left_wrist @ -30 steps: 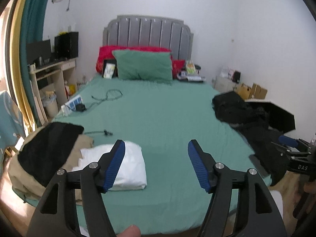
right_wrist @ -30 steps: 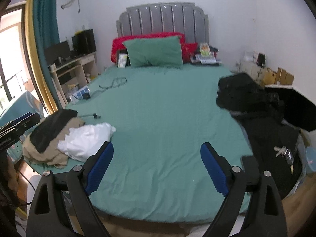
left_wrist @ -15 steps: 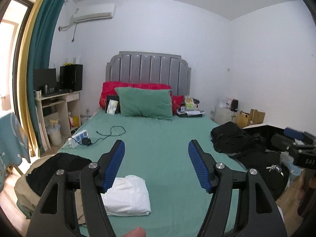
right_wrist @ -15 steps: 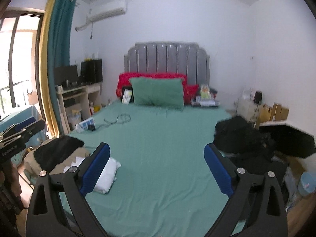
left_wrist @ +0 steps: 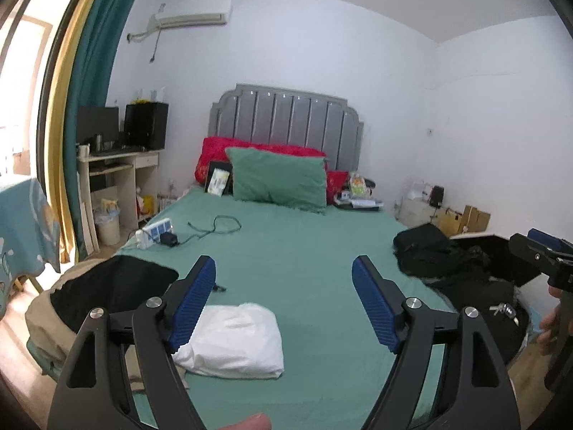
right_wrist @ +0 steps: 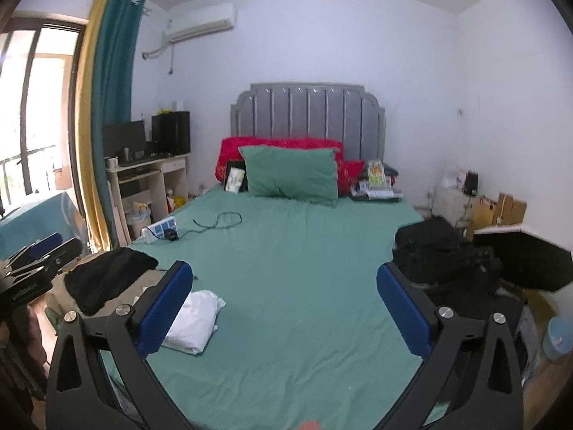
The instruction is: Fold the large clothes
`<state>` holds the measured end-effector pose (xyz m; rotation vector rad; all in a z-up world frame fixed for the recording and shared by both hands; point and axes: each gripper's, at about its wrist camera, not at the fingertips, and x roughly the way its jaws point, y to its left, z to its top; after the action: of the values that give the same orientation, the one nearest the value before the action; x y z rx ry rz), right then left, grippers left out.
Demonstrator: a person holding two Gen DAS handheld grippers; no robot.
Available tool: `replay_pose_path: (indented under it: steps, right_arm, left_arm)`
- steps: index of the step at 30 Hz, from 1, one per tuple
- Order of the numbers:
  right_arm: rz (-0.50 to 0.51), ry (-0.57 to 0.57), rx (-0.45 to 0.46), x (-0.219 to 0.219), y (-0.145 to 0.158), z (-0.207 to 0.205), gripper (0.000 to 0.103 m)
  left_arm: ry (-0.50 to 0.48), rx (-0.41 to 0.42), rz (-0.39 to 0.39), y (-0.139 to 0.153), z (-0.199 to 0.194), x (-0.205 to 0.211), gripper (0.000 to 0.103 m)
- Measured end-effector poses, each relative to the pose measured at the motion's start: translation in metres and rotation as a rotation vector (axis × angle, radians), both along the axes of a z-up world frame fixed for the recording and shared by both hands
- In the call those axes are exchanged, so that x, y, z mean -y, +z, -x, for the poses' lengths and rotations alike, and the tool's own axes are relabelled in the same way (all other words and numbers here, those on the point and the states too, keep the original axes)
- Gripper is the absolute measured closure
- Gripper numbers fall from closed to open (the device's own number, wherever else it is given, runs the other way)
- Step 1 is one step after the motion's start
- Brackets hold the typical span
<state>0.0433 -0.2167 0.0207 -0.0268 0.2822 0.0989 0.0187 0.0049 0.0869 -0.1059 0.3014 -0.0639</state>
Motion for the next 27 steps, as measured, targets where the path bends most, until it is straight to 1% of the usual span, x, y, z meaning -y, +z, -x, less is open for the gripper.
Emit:
replay_pose_path:
  steps: [5,14,18,27]
  right_arm:
    - [-0.011,0.009,-0.048,0.001,-0.013,-0.012,0.001]
    - [-0.024,0.055,-0.091,-0.011,-0.029,-0.027,0.001]
    - [-0.02,0.062,-0.098,-0.014,-0.033,-0.03,0.001]
    - [-0.006,0.056,-0.113,-0.015,-0.034,-0.032,0.001]
  left_arm:
    - [0.02,-0.038,-0.001,-0.011,-0.006,-0.005,0.022]
    - [0.024,-0.045,-0.014,-0.016,-0.004,-0.008,0.022]
    - [0.021,-0.054,-0.011,-0.018,-0.005,-0.006,0.022]
    - [0.008,-0.064,-0.008,-0.024,-0.009,-0.019,0.022]
